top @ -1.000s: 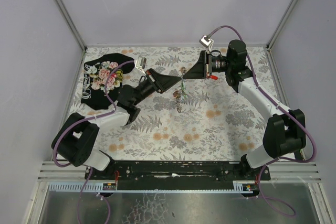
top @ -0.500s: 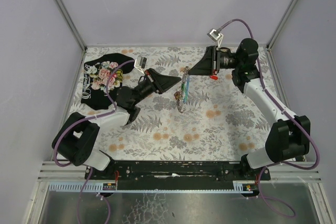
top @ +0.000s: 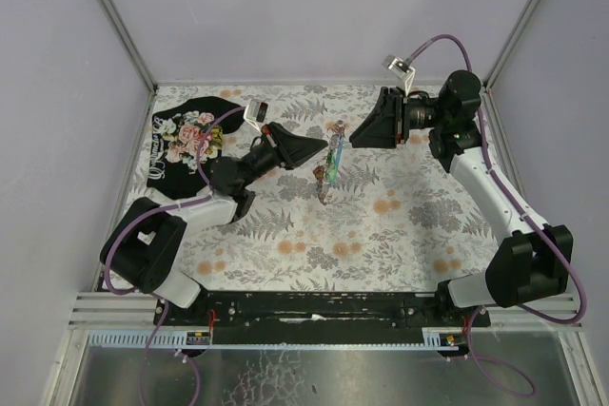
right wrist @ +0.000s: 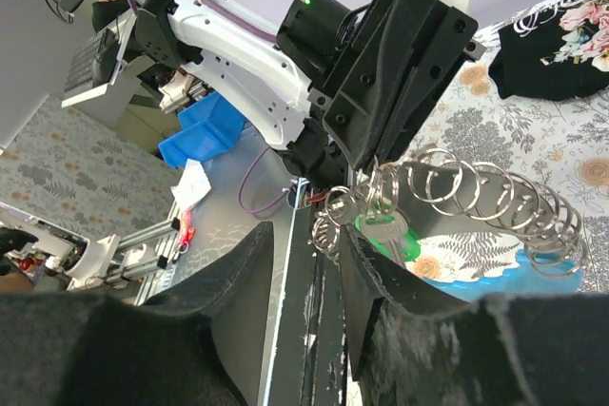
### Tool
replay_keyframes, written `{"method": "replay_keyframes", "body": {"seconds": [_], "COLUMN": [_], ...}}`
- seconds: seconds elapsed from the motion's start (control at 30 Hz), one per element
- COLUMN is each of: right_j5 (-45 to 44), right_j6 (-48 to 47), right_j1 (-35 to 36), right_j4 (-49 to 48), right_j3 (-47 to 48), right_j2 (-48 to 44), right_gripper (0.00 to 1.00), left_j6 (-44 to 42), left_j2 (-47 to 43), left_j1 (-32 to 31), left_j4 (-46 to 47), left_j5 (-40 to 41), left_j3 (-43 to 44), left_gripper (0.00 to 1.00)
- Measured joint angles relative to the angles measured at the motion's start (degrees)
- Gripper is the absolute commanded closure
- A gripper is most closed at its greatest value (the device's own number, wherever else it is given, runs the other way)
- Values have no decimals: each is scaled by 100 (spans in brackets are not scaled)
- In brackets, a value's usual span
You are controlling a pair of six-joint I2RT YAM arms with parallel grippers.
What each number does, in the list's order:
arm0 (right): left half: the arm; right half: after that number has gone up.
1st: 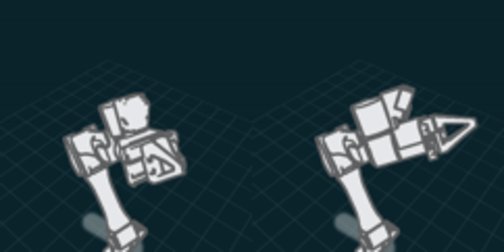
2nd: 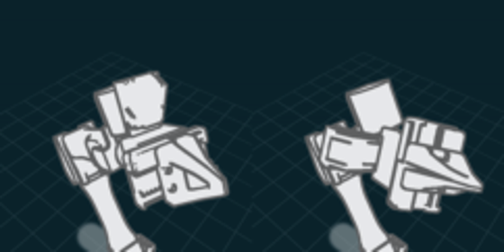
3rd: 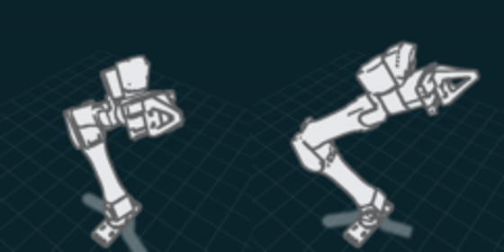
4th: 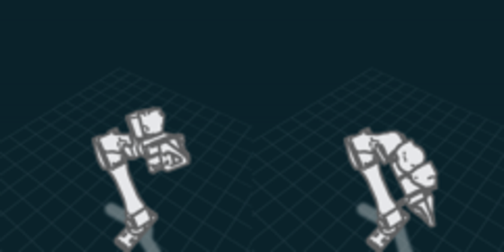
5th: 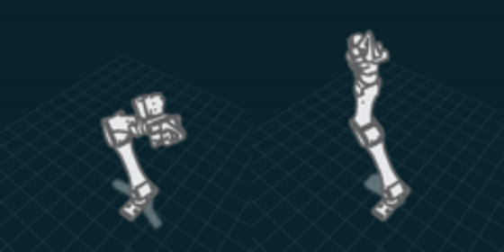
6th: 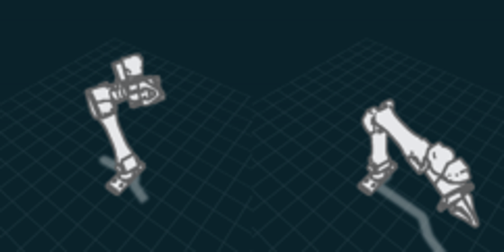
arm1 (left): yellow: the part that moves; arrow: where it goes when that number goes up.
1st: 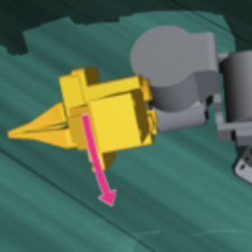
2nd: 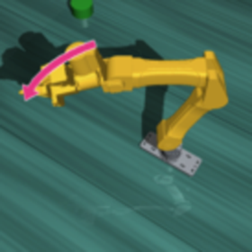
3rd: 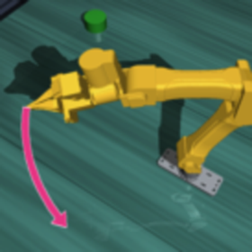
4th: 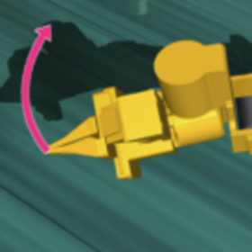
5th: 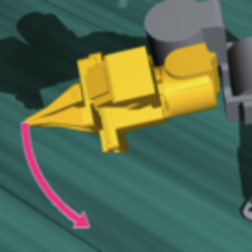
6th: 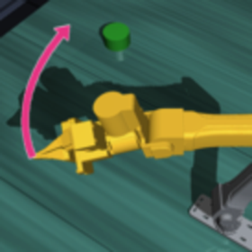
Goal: Remove the keys from the keyring
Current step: Remove the key from the keyring.
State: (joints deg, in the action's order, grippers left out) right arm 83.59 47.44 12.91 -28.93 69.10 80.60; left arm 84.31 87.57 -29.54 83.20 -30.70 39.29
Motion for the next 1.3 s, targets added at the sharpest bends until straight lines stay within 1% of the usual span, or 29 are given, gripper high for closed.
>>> {"method": "replay_keyframes", "body": {"seconds": [0.1,0.17,0.2,0.27,0.3,0.37,0.4,0.47,0.53,0.57,0.73,0.93,1.07,1.3], "right_j5": [2,-42,-129,-525,-710,-905,-920,-901,-872,-846,-686,-605,-614,-595], "right_j6": [-188,-584,-1016,-2188,-2662,-3307,-3563,-3827,-3891,-3886,-3720,-3480,-3141,-2697], "right_j1": [0,0,0,26,33,48,52,76,103,109,188,365,391,393], "right_j4": [87,503,1005,2465,3038,3729,3956,4260,4332,4330,4325,4253,3971,3545], "right_j3": [-55,-35,52,494,717,968,1001,990,933,898,787,789,787,708], "right_j2": [-11,-22,-24,7,15,-33,-94,-188,-234,-243,-245,-249,-249,-249], "right_gripper": [59,52,51,51,51,52,54,58,64,65,65,64,60,57], "left_j6": [74,103,109,114,111,111,109,105,87,74,0,-87,-175,-385], "left_j2": [2,2,2,2,2,2,2,2,2,2,2,2,2,2], "left_j1": [2,2,2,2,2,2,0,-2,-13,-39,-129,-256,-328,-450], "left_j4": [79,120,125,127,127,131,136,177,232,260,326,339,361,361], "left_j5": [2,2,2,7,9,33,50,109,164,195,358,479,553,656], "left_j3": [22,24,24,24,24,22,24,22,22,22,22,83,160,162], "left_gripper": [100,100,100,100,100,100,100,100,100,100,100,100,100,100]}}
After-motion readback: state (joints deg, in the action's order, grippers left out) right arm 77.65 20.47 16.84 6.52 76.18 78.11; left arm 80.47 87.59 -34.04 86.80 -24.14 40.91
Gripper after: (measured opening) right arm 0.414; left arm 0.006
